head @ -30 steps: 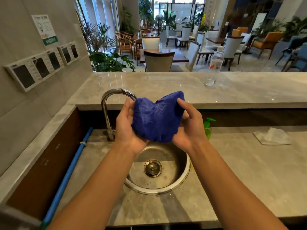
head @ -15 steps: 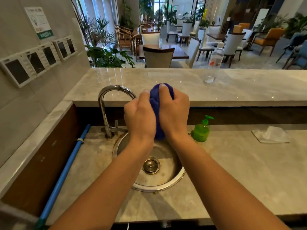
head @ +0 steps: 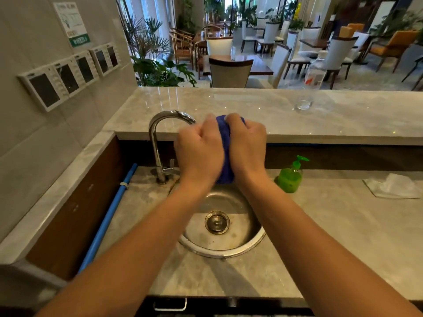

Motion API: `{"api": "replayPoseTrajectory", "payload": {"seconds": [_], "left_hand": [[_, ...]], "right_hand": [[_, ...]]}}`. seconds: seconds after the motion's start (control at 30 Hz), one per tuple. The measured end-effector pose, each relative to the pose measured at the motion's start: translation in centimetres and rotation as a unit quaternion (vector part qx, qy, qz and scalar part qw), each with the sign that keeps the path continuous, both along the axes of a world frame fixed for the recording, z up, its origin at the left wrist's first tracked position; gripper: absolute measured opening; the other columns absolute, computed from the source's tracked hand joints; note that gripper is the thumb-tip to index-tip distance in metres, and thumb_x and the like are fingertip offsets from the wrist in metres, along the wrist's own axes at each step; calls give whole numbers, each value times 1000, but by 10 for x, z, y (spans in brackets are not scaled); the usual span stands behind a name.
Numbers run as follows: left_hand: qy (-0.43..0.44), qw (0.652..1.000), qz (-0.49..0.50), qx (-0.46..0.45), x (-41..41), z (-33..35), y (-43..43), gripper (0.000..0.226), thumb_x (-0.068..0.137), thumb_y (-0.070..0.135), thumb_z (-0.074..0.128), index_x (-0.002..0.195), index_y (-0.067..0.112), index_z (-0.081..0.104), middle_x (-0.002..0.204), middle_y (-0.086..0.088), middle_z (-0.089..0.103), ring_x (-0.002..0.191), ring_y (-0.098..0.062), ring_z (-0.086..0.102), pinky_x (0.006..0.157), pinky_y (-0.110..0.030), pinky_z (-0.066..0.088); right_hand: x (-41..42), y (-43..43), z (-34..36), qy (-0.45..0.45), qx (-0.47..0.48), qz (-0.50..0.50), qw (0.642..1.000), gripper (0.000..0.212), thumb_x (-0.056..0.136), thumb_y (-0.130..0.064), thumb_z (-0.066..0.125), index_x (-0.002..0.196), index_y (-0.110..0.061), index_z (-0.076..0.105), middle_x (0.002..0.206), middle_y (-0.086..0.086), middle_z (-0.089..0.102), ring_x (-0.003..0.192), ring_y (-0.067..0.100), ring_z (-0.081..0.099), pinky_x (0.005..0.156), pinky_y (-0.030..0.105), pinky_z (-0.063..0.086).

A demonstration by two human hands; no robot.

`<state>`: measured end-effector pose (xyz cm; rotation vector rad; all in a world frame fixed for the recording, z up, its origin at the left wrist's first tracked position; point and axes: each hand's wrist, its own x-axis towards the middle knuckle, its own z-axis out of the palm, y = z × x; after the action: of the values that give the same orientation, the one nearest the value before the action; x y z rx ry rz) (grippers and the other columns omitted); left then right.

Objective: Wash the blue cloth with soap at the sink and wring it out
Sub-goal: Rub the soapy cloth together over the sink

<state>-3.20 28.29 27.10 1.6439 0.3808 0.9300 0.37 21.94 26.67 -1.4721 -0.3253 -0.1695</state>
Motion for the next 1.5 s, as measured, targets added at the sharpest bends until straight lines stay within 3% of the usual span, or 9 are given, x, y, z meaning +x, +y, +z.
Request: {"api": "replayPoseTrajectory", "payload": {"seconds": [0.13, 0.33, 0.5, 0.7, 0.87, 1.1, 1.23, 1.3, 1.5], "left_hand": [[-24, 991, 9, -129, 15, 13, 22, 57, 95, 21, 53, 40, 22, 39, 44, 7, 37, 53, -17, 36, 53, -34, 32], [17, 999, -29, 19, -3, -11, 7, 54, 94, 29, 50, 43, 19, 37, 42, 5, 34, 46, -15, 31, 48, -35, 31], [-7, 985, 7, -175, 18, -11, 26, 59, 92, 18, 53, 33, 20, 46, 36, 12, 37, 50, -17, 36, 56, -36, 32], [34, 998, -50, -1, -1, -21, 8, 55, 99, 20, 51, 45, 22, 39, 37, 11, 33, 38, -4, 28, 44, -27, 27], [-16, 980, 32, -194, 22, -13, 25, 51, 96, 15, 52, 47, 20, 40, 35, 13, 36, 39, -5, 32, 48, -28, 30], [-19, 994, -34, 104, 1, -32, -22, 55, 101, 21, 49, 48, 26, 37, 37, 10, 34, 37, -5, 38, 45, -17, 26], [-29, 999, 20, -24, 38, -13, -20, 55, 100, 20, 50, 47, 23, 35, 33, 12, 35, 35, -2, 35, 42, -12, 25], [-24, 998, 7, -64, 33, -20, -58, 53, 100, 23, 48, 48, 22, 35, 36, 10, 35, 38, -3, 31, 44, -25, 31], [42, 994, -98, 28, 15, -33, -122, 55, 99, 26, 48, 46, 17, 38, 38, 8, 37, 38, -4, 33, 44, -26, 30]], "right_hand": [[-28, 4, -6, -15, 14, 25, 999, 52, 94, -9, 55, 45, -22, 46, 40, -10, 38, 40, 8, 32, 46, 26, 29], [5, 4, -5, 26, -49, 13, 998, 45, 97, -11, 53, 52, -13, 48, 44, -3, 45, 37, 3, 36, 44, 16, 32], [-15, 12, -14, 40, -55, 65, 996, 46, 95, -14, 56, 49, -16, 49, 41, -7, 41, 39, 7, 35, 46, 24, 31], [1, -1, -20, 60, -63, 6, 996, 43, 97, -13, 55, 54, -16, 50, 46, -8, 45, 42, 4, 39, 48, 18, 35], [-24, 5, -28, 37, -79, 56, 995, 48, 96, -9, 57, 49, -16, 51, 36, -13, 41, 36, 3, 36, 44, 14, 30], [2, -26, -30, 63, -73, -51, 994, 48, 95, -10, 57, 48, -16, 48, 40, -9, 42, 39, 4, 35, 47, 23, 34], [-26, -45, -35, 63, -38, -4, 997, 55, 97, -6, 53, 45, -22, 44, 37, -13, 37, 37, 1, 33, 41, 20, 26], [-10, -62, -22, 51, -33, -69, 996, 61, 93, -7, 58, 37, -24, 40, 36, -14, 33, 38, 4, 27, 42, 25, 26], [13, -127, -16, 91, -21, -113, 989, 44, 91, -14, 59, 49, -16, 45, 47, 2, 39, 48, 16, 36, 51, 36, 34]]}}
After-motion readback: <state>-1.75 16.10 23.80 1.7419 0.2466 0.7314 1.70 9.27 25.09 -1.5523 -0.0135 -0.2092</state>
